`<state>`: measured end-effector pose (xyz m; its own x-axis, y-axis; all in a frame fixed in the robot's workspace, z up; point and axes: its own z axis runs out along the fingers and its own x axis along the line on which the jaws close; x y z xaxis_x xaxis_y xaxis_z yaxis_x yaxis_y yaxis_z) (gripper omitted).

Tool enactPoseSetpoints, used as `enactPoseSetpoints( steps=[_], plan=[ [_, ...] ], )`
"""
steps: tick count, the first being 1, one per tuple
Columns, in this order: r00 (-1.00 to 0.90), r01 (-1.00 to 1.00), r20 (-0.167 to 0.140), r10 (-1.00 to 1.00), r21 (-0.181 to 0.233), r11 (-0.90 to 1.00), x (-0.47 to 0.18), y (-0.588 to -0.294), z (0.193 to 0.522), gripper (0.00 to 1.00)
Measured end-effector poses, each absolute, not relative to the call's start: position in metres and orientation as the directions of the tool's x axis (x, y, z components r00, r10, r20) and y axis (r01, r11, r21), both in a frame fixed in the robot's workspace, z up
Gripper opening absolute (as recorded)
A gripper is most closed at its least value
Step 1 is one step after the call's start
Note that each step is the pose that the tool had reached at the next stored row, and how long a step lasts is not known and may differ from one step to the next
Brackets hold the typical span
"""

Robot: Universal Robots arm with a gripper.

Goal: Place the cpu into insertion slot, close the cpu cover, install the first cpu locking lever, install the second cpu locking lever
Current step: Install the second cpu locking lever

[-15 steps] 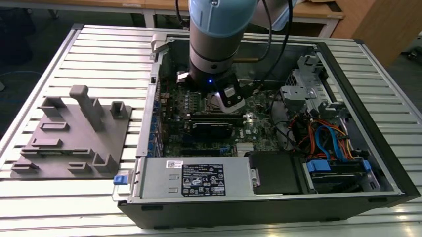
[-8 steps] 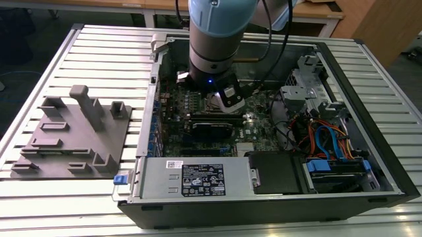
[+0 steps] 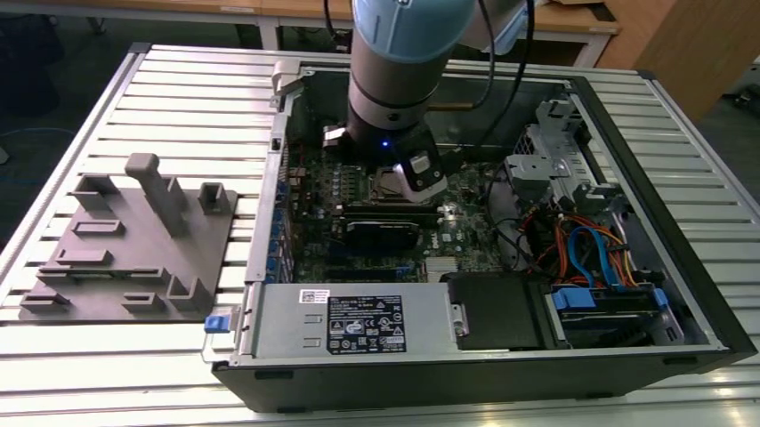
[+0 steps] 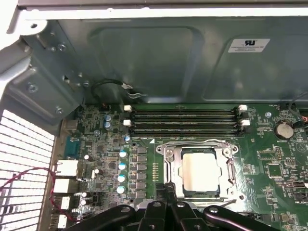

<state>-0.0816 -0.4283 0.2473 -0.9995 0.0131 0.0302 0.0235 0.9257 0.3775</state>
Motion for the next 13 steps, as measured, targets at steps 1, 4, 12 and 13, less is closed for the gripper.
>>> enactPoseSetpoints(
  steps=[1,4,12,13],
  plan=[
    [-0.999,0.024,0.033,0.013,0.374,0.927,-0.0815,-0.4282,0.2494,0.10],
    [-0.999,0.027,0.039,0.014,0.347,0.938,-0.0807,-0.4283,0.2531,0.10],
    [-0.999,0.028,0.041,0.019,0.236,0.971,-0.0790,-0.4274,0.2549,0.10],
    [-0.999,0.029,0.042,0.019,0.233,0.972,-0.0783,-0.4273,0.2552,0.10]
  ],
)
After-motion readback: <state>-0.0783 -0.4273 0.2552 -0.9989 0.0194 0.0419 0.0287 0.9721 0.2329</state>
